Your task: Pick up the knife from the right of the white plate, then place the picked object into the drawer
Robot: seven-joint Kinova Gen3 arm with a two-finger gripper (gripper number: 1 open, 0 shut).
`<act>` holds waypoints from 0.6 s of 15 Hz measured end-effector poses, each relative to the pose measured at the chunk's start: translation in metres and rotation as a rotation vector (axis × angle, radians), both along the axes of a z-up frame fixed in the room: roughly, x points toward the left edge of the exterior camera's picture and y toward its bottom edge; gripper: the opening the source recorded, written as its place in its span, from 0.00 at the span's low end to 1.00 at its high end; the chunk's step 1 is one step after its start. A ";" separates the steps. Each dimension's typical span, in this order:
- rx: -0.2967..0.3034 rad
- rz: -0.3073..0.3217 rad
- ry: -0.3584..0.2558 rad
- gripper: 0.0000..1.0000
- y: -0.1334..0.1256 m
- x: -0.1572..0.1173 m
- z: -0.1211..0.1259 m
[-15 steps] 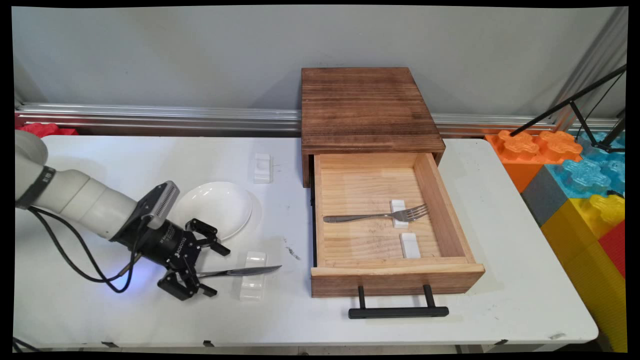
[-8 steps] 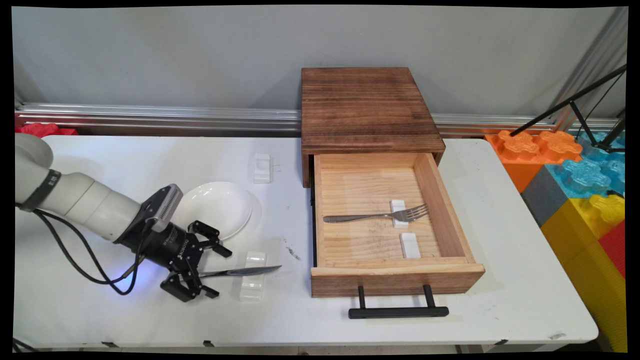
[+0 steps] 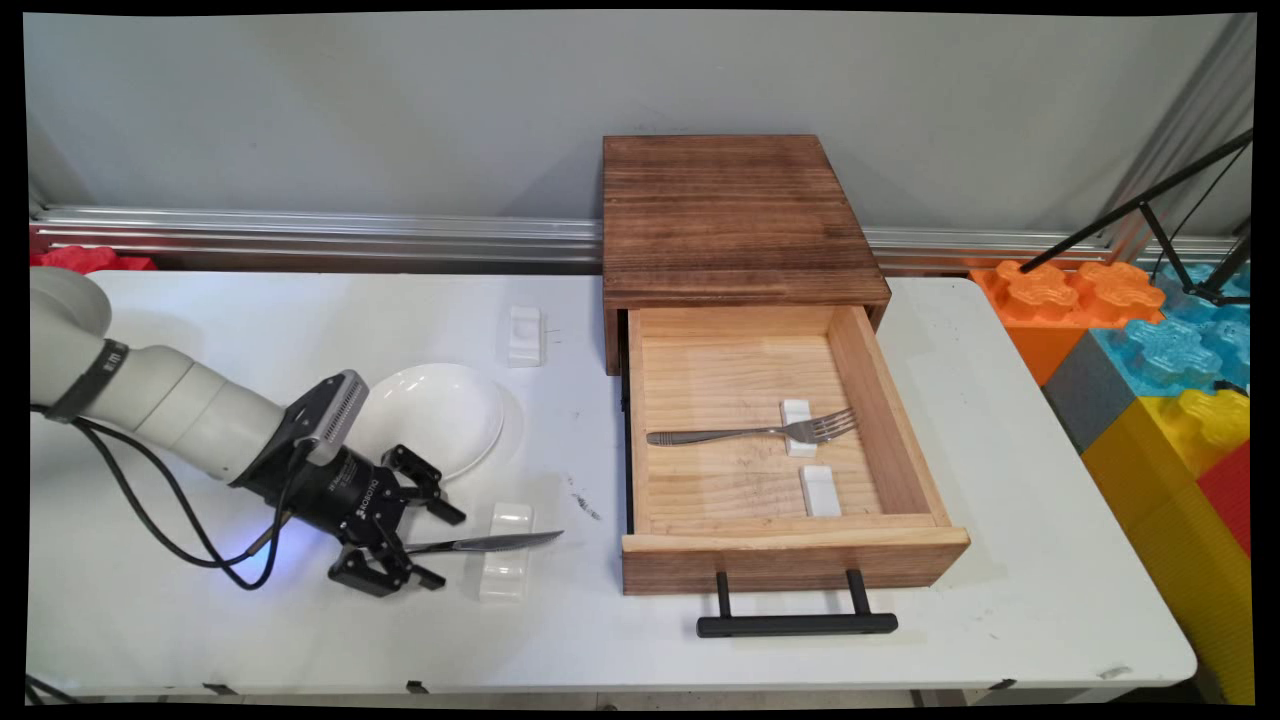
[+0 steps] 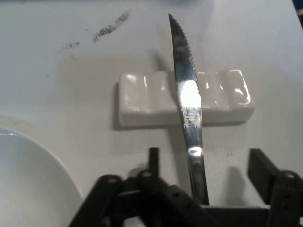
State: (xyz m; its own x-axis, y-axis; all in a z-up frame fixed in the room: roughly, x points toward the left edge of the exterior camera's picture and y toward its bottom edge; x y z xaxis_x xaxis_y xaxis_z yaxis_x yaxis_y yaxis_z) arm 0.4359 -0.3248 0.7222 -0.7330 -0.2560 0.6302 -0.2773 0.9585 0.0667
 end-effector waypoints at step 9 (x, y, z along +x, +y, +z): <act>0.019 -0.017 -0.009 0.00 0.002 0.000 0.003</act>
